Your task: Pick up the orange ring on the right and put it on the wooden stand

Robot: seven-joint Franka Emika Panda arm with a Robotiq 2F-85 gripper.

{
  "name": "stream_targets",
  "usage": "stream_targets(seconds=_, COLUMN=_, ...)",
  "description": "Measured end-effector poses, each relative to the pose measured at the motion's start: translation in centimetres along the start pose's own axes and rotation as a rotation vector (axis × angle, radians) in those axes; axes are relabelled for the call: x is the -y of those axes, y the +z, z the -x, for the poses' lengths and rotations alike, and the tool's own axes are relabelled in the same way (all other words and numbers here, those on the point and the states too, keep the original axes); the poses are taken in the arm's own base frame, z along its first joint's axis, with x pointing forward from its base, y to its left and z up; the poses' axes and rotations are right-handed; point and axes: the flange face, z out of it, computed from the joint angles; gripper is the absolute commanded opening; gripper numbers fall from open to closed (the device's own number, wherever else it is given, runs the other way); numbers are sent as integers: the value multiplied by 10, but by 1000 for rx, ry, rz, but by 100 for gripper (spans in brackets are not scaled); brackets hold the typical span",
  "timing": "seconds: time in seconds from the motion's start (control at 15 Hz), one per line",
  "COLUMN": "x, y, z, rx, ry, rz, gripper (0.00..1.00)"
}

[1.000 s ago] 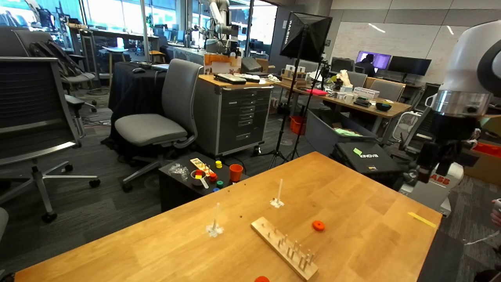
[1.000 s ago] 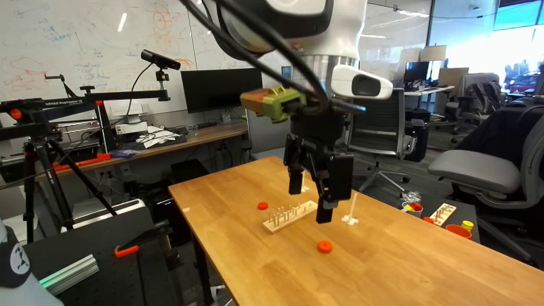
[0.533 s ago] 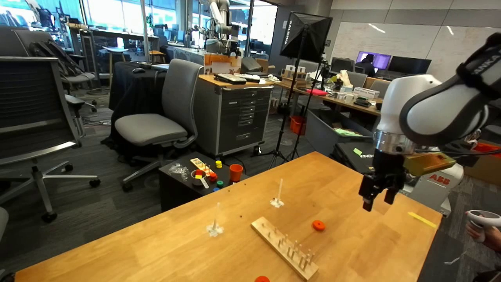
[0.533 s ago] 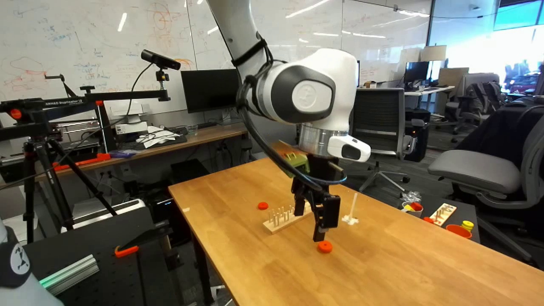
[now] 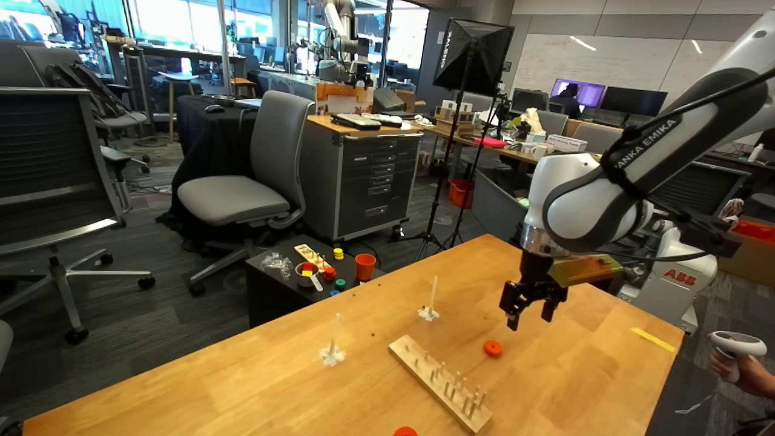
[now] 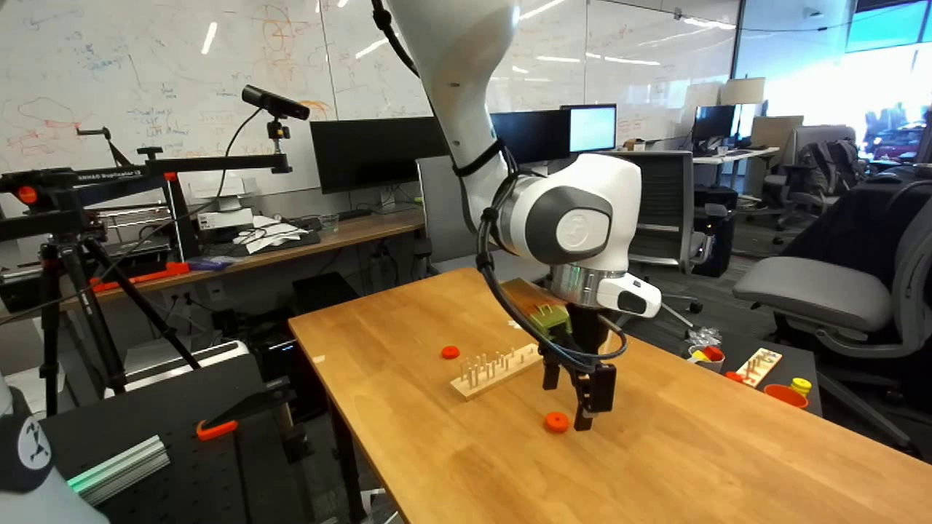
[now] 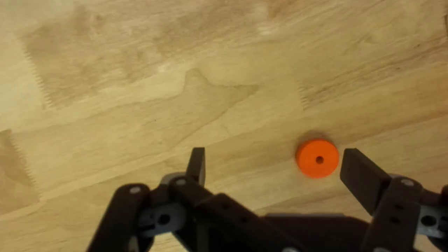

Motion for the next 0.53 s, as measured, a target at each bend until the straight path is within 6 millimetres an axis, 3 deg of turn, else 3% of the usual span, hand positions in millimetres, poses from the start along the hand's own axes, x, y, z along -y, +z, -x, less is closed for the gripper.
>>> stream_targets(seconds=0.27, x=16, y=20, z=-15, rx=8, ry=5, rz=-17, gripper=100)
stream_targets(seconds=0.53, x=32, y=39, z=-16, rx=43, ry=17, rz=-46, gripper=100)
